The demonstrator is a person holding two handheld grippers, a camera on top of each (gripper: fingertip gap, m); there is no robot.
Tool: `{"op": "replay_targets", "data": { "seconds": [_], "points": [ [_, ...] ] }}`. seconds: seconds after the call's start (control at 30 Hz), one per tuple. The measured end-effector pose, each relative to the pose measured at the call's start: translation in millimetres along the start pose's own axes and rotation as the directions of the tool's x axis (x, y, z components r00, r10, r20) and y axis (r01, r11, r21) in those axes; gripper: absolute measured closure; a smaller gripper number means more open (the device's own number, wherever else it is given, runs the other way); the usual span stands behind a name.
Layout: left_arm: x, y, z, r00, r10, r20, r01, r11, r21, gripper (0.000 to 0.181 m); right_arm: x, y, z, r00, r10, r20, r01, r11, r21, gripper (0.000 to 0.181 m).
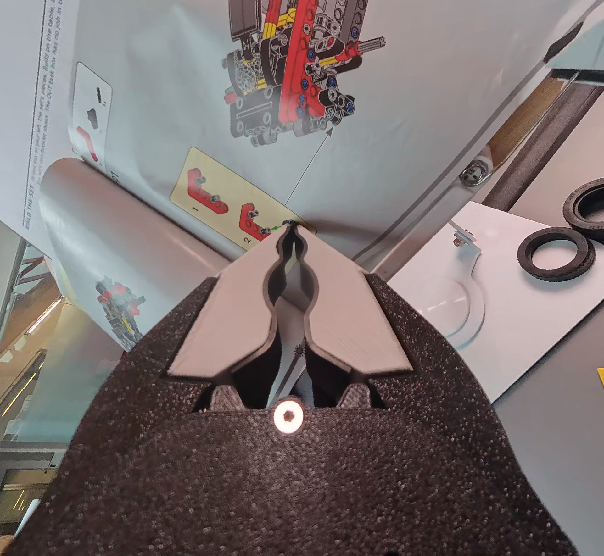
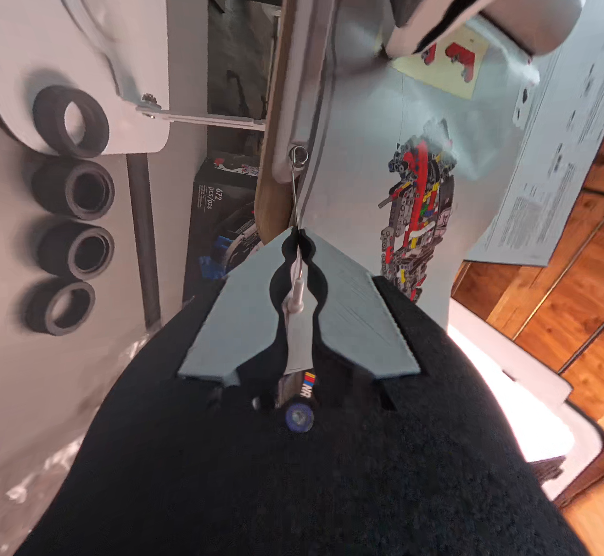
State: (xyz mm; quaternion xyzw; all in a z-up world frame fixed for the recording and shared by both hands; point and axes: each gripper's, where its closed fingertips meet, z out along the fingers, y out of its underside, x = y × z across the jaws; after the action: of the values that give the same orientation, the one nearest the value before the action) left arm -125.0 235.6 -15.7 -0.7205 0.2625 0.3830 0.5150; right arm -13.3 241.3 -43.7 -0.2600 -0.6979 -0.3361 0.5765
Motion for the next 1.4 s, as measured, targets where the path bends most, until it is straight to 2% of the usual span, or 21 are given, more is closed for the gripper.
{"op": "replay_targets", "data": {
  "seconds": [0.07,0.1,0.2,0.33,0.4,0.53,0.77,0.87,1.0,1.23,1.3,1.4],
  "points": [
    [0,0,0,1.0,0.005,0.002,-0.005,1.0,-0.001,0.181,0,-1,-1,0.991,-0.128,0.035,0.127,0.992,0.028,0.181],
    [0,0,0,1.0,0.009,0.002,-0.009,1.0,-0.002,0.181,-1,-1,-2,0.99,-0.126,0.066,0.123,0.991,0.043,0.181],
    [1,0,-2,1.0,0.009,-0.004,-0.009,1.0,0.011,0.181,-7,2,2,0.986,0.032,0.162,-0.041,0.998,0.05,0.181],
    [1,1,-5,0.997,0.076,0.013,-0.077,0.996,0.036,0.181,-8,3,5,0.942,0.239,0.235,-0.267,0.959,0.099,0.181],
    [0,0,-5,0.995,0.101,0.02,-0.102,0.994,0.041,0.181,-6,4,8,0.947,0.232,0.223,-0.26,0.96,0.105,0.18],
    [1,-4,-4,0.994,0.105,0.007,-0.106,0.992,0.062,0.181,7,3,8,0.99,0.094,0.101,-0.105,0.988,0.114,0.178],
    [2,-3,-1,0.995,0.097,0.022,-0.099,0.993,0.06,0.181,22,-5,6,0.998,-0.063,0.026,0.061,0.993,0.097,0.176],
    [1,-2,0,0.997,0.079,0.017,-0.08,0.995,0.066,0.181,20,-6,4,0.998,-0.043,0.039,0.04,0.995,0.091,0.176],
    [1,-3,0,0.997,0.078,0.023,-0.079,0.994,0.077,0.181,21,-6,4,1.0,-0.01,-0.011,0.011,0.996,0.084,0.176],
    [1,-3,0,0.998,0.059,0.009,-0.059,0.995,0.077,0.181,43,-26,24,0.997,0.001,-0.082,0.007,0.995,0.099,0.168],
    [1,-2,0,0.998,0.058,0.011,-0.059,0.995,0.08,0.181,43,-24,26,0.994,0.057,-0.096,-0.047,0.994,0.104,0.168],
    [1,-3,-1,0.999,0.045,-0.002,-0.044,0.995,0.092,0.181,37,-12,14,0.969,0.238,-0.07,-0.232,0.969,0.089,0.163]
  ]
}}
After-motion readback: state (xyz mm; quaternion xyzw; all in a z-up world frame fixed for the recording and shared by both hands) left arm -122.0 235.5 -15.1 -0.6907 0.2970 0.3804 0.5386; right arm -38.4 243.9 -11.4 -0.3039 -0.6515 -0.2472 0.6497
